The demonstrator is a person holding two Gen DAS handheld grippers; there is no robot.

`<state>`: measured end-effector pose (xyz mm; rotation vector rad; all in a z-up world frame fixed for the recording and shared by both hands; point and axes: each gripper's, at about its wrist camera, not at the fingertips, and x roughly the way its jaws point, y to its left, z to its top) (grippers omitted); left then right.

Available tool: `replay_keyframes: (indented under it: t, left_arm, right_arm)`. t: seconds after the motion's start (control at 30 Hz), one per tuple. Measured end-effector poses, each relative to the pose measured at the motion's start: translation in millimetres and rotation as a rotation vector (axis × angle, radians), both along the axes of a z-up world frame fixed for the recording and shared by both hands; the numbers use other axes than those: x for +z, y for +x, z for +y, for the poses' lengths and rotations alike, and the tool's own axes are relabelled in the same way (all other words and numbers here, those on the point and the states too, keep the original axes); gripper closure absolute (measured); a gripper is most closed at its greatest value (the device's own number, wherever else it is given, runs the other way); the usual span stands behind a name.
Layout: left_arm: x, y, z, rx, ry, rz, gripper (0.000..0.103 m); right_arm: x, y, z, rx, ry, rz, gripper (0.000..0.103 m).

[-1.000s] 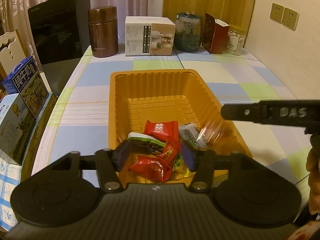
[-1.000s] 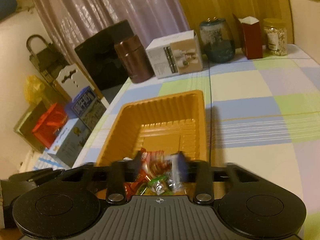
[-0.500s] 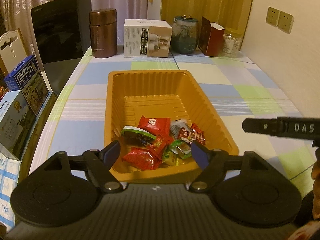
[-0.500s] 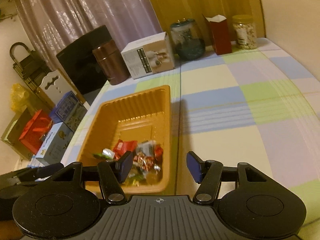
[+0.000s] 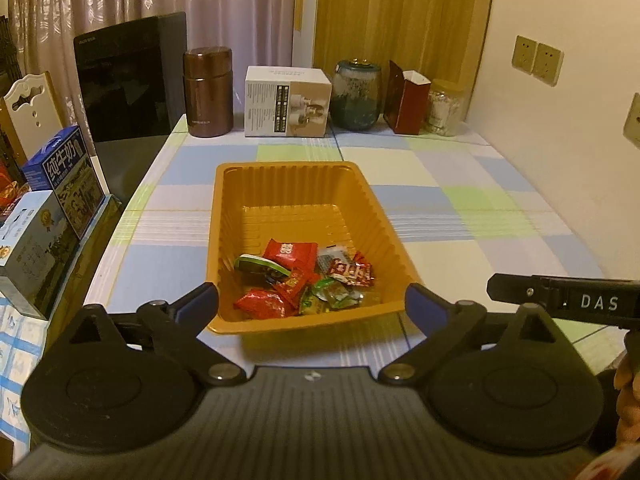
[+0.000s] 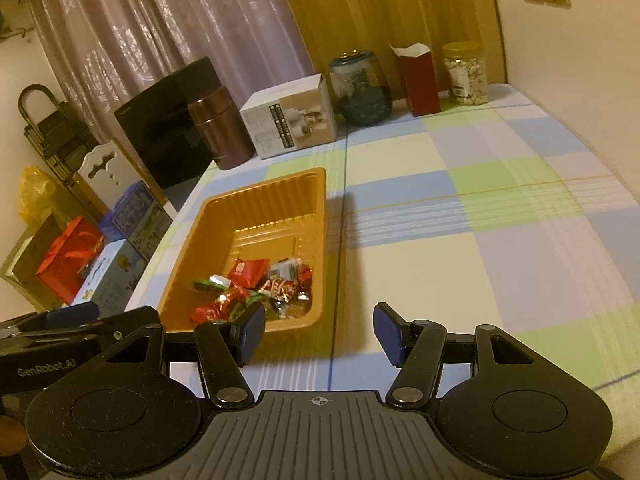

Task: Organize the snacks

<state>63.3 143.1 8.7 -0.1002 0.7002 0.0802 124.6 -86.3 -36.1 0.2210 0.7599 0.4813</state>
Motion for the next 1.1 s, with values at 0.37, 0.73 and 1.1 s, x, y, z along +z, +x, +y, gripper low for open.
replay_keyframes:
  t: [0.37, 0.73, 1.1]
  left_arm:
    - [18.5, -31.6, -23.0, -0.018, -0.019, -0.025, 0.0]
    - [28.2, -51.5, -35.1, -0.016, -0.022, -0.05, 0.0]
    - [33.1, -68.3, -41.0, 0.003, -0.022, -0.05, 0.0]
  right_arm:
    - [21.2, -33.5, -24.8, -0.032, -0.034, -0.039, 0.03]
    - [35.8, -54.9, -44.2, -0.059, -0.069, -0.065, 0.023]
    - [41.3, -77.2, -43.8, -0.047, -0.138, -0.096, 0.018]
